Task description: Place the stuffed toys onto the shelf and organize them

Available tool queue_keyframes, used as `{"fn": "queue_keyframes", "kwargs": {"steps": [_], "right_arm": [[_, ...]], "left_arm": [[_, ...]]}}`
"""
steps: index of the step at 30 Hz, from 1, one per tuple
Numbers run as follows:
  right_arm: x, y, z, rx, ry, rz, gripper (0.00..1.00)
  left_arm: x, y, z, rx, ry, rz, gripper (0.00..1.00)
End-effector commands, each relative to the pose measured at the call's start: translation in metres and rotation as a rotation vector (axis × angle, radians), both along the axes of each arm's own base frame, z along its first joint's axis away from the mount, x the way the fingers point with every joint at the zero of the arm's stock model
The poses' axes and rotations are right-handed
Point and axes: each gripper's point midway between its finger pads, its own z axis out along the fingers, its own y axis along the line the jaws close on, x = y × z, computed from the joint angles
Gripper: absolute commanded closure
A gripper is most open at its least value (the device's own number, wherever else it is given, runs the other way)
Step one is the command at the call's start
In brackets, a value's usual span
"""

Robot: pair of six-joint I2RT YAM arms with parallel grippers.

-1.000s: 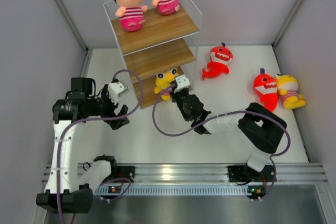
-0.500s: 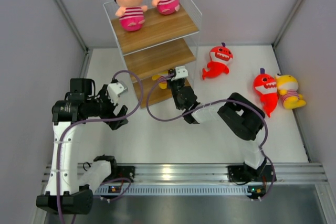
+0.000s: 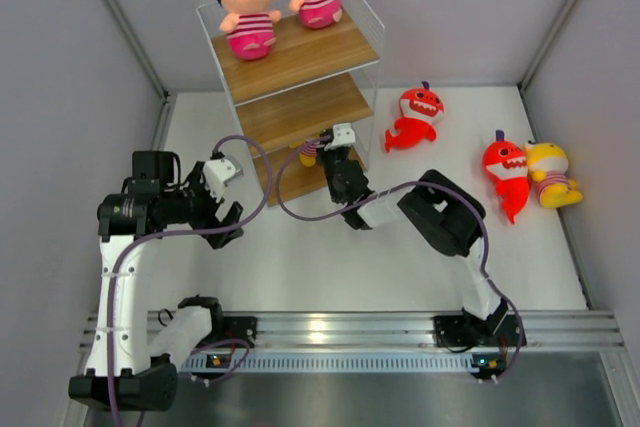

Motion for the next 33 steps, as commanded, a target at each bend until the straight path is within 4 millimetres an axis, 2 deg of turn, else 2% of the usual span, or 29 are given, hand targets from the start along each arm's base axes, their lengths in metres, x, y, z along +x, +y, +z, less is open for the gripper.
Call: {"fn": "queue_keyframes", "kwargs": {"steps": [1, 11, 17, 26, 28, 30, 33], "right_arm": [[0.014, -0.003, 0.03, 0.069, -0.078, -0.03, 1.0], [0.024, -0.016, 0.028, 0.021, -0.094, -0.068, 1.0], [0.029, -0.012, 0.035, -0.042, -0.109, -0.064, 1.0], [0.035, -0.017, 0.025, -0.044, -0.071, -0.089, 0.99], [0.036, -0.016, 0.026, -0.045, -0.072, -0.086, 0.92], [0.036, -0.015, 0.028, -0.043, -0.074, -0.083, 0.78], [0.036, -0.015, 0.031, -0.042, -0.076, -0.082, 0.71]], "left_arm": [[0.0, 0.001, 0.013, 0.006, -0.054, -0.003, 0.04], [-0.001, 0.001, 0.013, 0.01, -0.054, 0.001, 0.04], [-0.001, 0.001, 0.012, 0.008, -0.051, -0.001, 0.04], [-0.002, 0.003, 0.012, 0.016, -0.058, 0.004, 0.04], [-0.002, 0.002, 0.012, 0.015, -0.059, 0.002, 0.04], [-0.002, 0.002, 0.012, 0.013, -0.059, 0.0, 0.04], [-0.002, 0.002, 0.012, 0.013, -0.058, 0.002, 0.04]]}}
